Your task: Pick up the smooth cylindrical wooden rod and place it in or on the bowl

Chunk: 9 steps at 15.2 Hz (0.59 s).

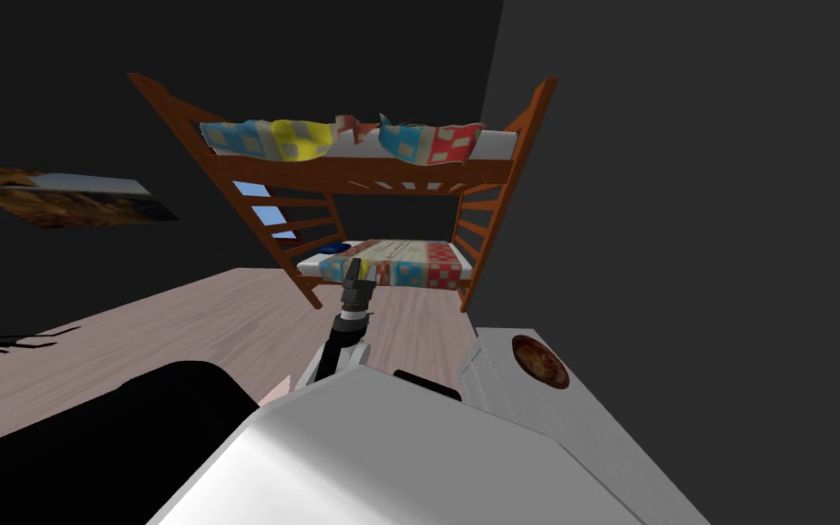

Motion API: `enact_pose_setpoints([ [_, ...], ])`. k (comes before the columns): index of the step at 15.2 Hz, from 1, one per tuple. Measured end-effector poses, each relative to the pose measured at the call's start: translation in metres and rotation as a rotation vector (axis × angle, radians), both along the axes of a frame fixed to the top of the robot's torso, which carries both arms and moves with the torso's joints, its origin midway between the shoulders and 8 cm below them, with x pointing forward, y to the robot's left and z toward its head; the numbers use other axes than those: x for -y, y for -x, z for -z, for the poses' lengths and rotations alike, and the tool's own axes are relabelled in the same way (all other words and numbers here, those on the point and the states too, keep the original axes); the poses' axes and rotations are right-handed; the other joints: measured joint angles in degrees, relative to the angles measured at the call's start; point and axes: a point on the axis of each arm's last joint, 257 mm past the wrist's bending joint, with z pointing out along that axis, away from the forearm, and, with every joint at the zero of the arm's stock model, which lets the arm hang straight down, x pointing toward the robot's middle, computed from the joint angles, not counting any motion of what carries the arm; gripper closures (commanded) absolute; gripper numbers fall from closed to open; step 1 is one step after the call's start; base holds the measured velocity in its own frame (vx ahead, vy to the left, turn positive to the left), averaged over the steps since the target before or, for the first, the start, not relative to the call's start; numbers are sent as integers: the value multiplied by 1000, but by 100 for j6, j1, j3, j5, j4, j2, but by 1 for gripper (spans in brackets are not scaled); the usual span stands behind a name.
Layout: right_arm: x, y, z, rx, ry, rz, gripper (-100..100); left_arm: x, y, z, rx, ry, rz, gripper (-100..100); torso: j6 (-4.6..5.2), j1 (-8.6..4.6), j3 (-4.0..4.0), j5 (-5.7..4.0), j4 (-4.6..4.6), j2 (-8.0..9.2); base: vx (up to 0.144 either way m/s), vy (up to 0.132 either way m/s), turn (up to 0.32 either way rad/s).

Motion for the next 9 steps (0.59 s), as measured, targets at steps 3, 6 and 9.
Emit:
enact_pose_setpoints([
  [3, 1, -5, -8, -3, -1, -10, 100, 0, 0, 0, 0, 0, 0, 0, 1, 6, -1, 3, -1, 0, 0, 13, -57],
  [6, 2, -9, -16, -6, -2, -15, 100, 0, 0, 0, 0, 0, 0, 0, 0, 5, -1, 1, -1, -1, 10, 6, -12],
  [9, 5, -22, -26, 5, -10, -10, 100, 0, 0, 0, 0, 0, 0, 0, -11, 2, -17, 3, -2, -34, 72, 6, 30],
])
